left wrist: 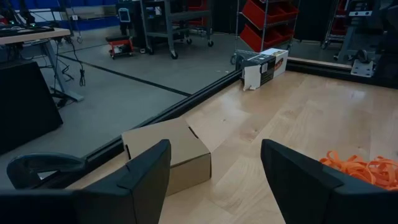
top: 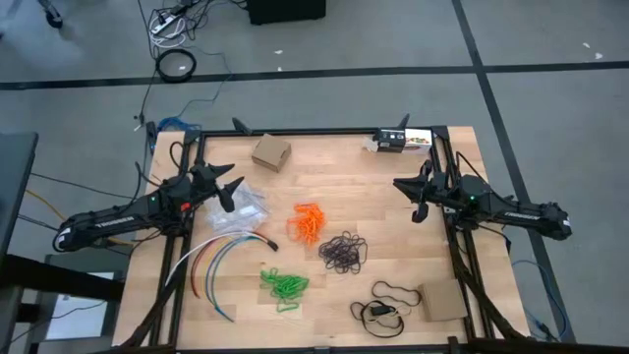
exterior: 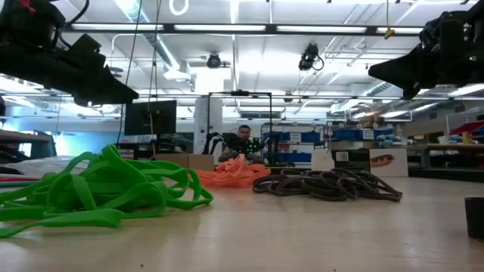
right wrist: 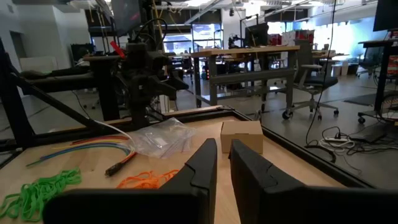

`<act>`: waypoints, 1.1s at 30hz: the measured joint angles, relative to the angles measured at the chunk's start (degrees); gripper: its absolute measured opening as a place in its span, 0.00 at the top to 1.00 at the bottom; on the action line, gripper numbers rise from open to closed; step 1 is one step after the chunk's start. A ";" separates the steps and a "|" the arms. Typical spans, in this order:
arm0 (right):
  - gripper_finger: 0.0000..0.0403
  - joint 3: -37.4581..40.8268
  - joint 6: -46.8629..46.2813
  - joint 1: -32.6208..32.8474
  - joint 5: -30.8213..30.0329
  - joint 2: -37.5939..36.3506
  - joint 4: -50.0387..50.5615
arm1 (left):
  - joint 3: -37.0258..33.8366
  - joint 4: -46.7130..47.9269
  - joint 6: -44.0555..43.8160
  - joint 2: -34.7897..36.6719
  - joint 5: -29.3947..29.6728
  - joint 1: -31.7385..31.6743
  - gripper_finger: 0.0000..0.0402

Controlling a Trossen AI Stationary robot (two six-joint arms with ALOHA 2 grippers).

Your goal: Sort rubber bands

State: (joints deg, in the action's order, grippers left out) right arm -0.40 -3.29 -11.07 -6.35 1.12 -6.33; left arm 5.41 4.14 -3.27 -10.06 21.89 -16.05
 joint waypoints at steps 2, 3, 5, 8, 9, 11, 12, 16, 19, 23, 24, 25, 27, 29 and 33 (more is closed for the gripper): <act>0.91 0.01 0.00 0.00 0.01 -0.01 0.00 | 0.00 0.00 0.00 0.01 0.00 -0.02 0.36; 0.91 0.00 0.00 0.00 0.00 0.00 0.00 | 0.00 0.01 0.01 0.01 0.00 -0.01 0.36; 0.91 -0.01 0.00 0.00 0.00 0.01 -0.02 | 0.00 0.00 0.00 0.02 0.01 -0.01 0.36; 0.91 -0.01 -0.70 0.00 0.00 0.01 -0.02 | 0.00 -0.45 0.00 0.00 0.00 -0.01 0.36; 0.91 -0.01 -1.62 0.00 0.00 -0.01 -0.02 | 0.00 -1.10 -0.01 0.00 0.01 0.00 0.36; 0.91 -0.01 -4.04 0.00 0.02 0.00 -0.04 | 0.00 -3.01 -0.24 0.00 0.01 -0.02 0.36; 0.91 0.00 -5.45 0.00 0.00 -0.01 -0.03 | 0.00 -4.08 -0.26 0.00 0.02 -0.02 0.36; 0.91 -0.01 -10.38 0.00 0.00 -0.01 -0.07 | 0.00 -8.90 -0.35 0.02 0.00 -0.01 0.36; 0.91 0.00 -11.95 0.00 0.01 0.01 -1.58 | 0.00 -10.96 -0.39 -0.03 0.00 0.00 0.36; 0.91 -0.01 -11.97 0.00 -0.09 0.01 -4.23 | 0.00 -14.44 -0.15 -0.02 0.00 -0.02 0.36; 0.91 0.00 -12.07 0.00 -0.10 0.01 -5.25 | 0.00 -15.65 -0.17 -0.05 0.00 -0.01 0.36; 0.91 -0.01 -12.09 0.00 -0.14 0.01 -6.21 | 0.00 -16.98 -0.17 -0.04 0.00 -0.02 0.36; 0.91 -0.01 -12.13 0.00 -0.22 0.01 -7.61 | 0.00 -18.91 -0.21 0.00 0.00 -0.01 0.36; 0.91 -0.01 -11.84 0.00 -0.07 0.01 -8.25 | 0.00 -20.07 -0.12 -0.01 0.00 -0.01 0.36; 0.91 -0.01 -11.60 0.00 -0.07 0.01 -8.27 | 0.00 -24.88 4.48 0.03 0.77 -0.02 0.36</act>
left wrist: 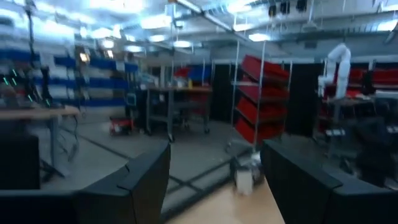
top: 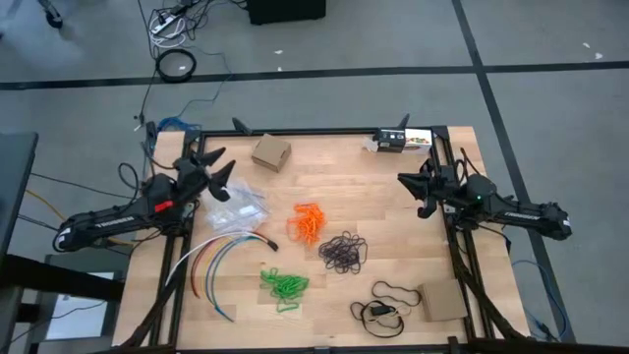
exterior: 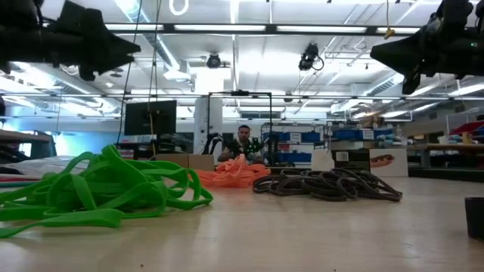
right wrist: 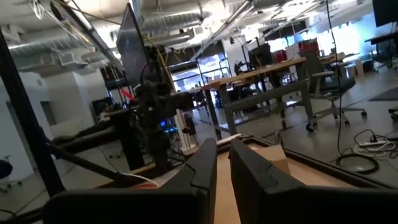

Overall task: Sort rubber bands
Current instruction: Open the transparent zip bag

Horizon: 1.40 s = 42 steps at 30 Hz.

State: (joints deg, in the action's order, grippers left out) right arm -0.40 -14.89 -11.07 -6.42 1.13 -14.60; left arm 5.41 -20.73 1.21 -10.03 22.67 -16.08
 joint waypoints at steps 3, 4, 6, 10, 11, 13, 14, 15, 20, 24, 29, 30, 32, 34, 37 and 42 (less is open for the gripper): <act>0.91 0.00 0.40 -0.02 -0.79 0.00 0.02 | 0.00 -1.93 0.75 -0.03 0.03 0.00 0.36; 0.91 0.00 0.41 -0.02 -0.85 0.00 0.05 | 0.00 -2.11 0.49 -0.03 0.01 0.00 0.36; 0.91 0.00 0.41 -0.01 -0.84 0.00 0.07 | 0.00 -2.14 -1.39 -0.03 0.00 0.00 0.36; 0.91 0.00 0.43 0.00 -0.85 0.00 0.17 | 0.00 -0.17 -2.75 -0.21 0.15 -0.03 0.36; 0.91 0.00 0.43 -0.02 -0.85 0.00 0.20 | 0.00 -0.13 -2.71 -0.23 0.53 -0.04 0.36; 0.91 0.00 0.43 -0.02 -0.84 0.00 0.20 | 0.00 -0.06 -2.83 -0.19 1.83 -0.04 0.36; 0.91 0.00 0.43 -0.02 -0.83 0.00 0.21 | 0.00 0.27 -3.25 -0.19 2.00 -0.04 0.36; 0.91 0.00 0.43 -0.02 -0.85 0.00 0.22 | 0.00 0.55 -3.34 -0.20 2.13 -0.07 0.36; 0.91 0.00 -0.25 0.00 -0.83 0.00 0.25 | 0.00 4.01 -4.12 -0.28 3.27 -0.04 0.36; 0.91 0.00 -0.42 0.00 -0.83 0.00 0.27 | 0.00 6.93 -6.82 -0.32 3.72 -0.04 0.36; 0.91 0.00 -0.42 0.00 -0.81 0.00 0.29 | 0.12 6.81 -10.89 -0.60 -1.42 -0.10 0.36; 0.91 0.00 -0.44 0.00 -0.81 0.00 0.29 | 1.19 5.47 -9.29 -0.90 -3.43 -0.10 0.36; 0.91 0.00 -0.44 0.00 -0.81 0.00 0.31 | 6.60 4.74 -3.33 -2.07 -4.94 -0.09 0.36; 0.91 0.00 -0.44 0.00 -0.81 0.00 0.40 | 15.08 7.28 2.69 -5.81 -2.90 -0.09 0.36; 0.91 0.00 -0.44 0.00 -0.79 0.00 0.55 | 29.05 17.21 10.48 -16.22 -1.52 -0.13 0.36; 0.91 0.00 -0.44 0.00 -0.79 0.00 0.55 | 53.78 32.36 16.69 -37.42 -1.65 -0.11 0.36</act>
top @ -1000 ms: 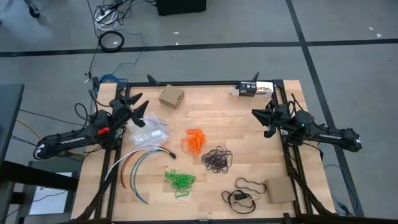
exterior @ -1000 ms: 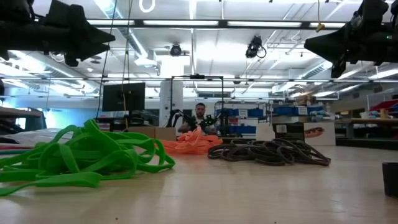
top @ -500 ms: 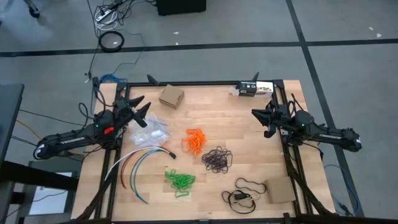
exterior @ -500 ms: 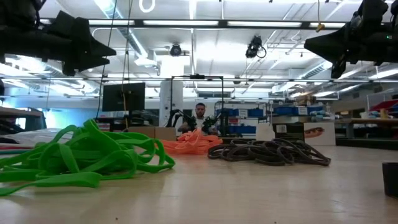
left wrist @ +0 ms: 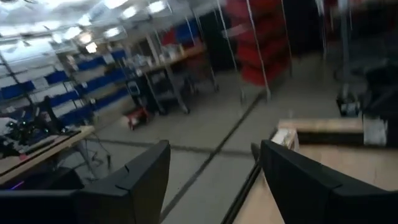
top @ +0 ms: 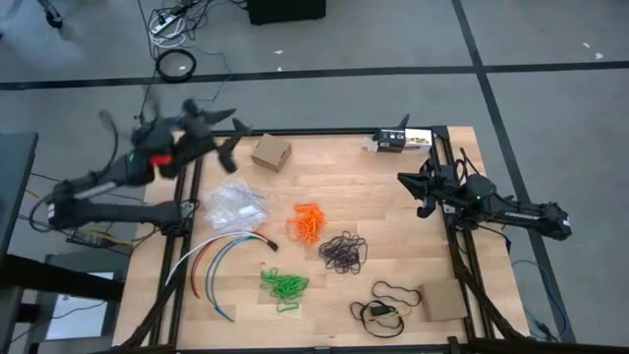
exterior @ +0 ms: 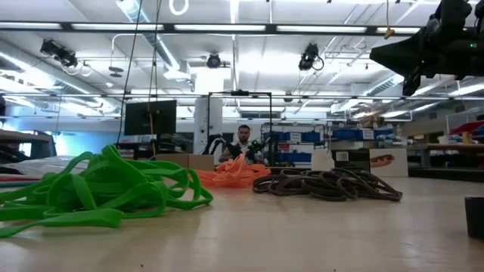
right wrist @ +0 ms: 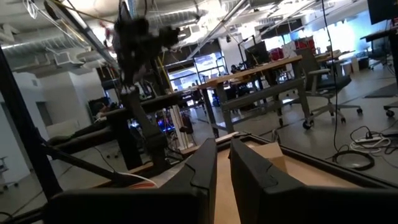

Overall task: Sort rubber bands
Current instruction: Open the transparent zip bag

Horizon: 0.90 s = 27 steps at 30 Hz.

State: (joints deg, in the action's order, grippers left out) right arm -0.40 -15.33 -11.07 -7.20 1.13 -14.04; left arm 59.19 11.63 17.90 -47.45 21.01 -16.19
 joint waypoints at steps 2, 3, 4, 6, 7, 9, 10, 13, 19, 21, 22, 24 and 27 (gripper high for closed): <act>0.91 0.00 0.02 0.00 0.00 0.00 0.00 | 8.83 4.73 1.09 -8.47 -1.49 -0.02 0.36; 0.91 0.00 0.02 0.00 0.00 0.00 0.00 | 12.99 7.46 1.36 -12.38 -3.42 -0.02 0.36; 0.91 0.00 0.02 0.00 0.00 0.00 0.00 | 16.70 10.30 1.50 -16.29 -5.67 -0.02 0.36; 0.91 0.00 0.00 0.00 0.00 0.00 0.01 | 23.28 15.73 1.61 -24.40 -10.08 0.01 0.36; 0.91 0.00 0.00 0.00 0.00 0.00 0.02 | 26.25 19.17 1.55 -28.24 -12.36 0.06 0.36; 0.91 0.00 0.00 0.00 0.00 0.00 0.02 | 31.04 27.33 1.46 -35.50 -15.62 0.13 0.36; 0.91 0.00 -0.05 0.00 0.00 0.00 0.02 | 32.68 31.40 1.46 -38.72 -16.26 0.13 0.36; 0.91 0.00 -0.11 0.00 0.00 0.00 0.04 | 33.17 42.58 1.48 -46.29 -18.16 0.51 0.36; 0.91 0.00 -0.66 0.09 0.04 0.00 0.22 | 20.69 42.56 -2.56 -47.14 -19.89 3.82 0.36; 0.91 0.00 -0.66 0.09 0.03 0.00 0.77 | 13.80 39.73 -5.26 -44.24 -19.89 5.15 0.36; 0.91 0.00 -0.68 0.09 0.04 0.00 1.15 | 10.43 38.59 -6.74 -42.29 -19.79 5.74 0.36; 0.91 0.00 -0.68 0.09 0.02 0.00 1.77 | 3.65 37.27 -10.19 -37.81 -19.15 7.04 0.36; 0.91 0.00 -0.74 0.09 0.02 0.00 2.35 | -4.80 36.49 -15.87 -30.04 -16.75 9.65 0.36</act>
State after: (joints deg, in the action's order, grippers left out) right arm -0.40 -16.08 -10.98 -7.18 1.13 -11.70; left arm 54.39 48.11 2.02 -77.49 4.26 -6.54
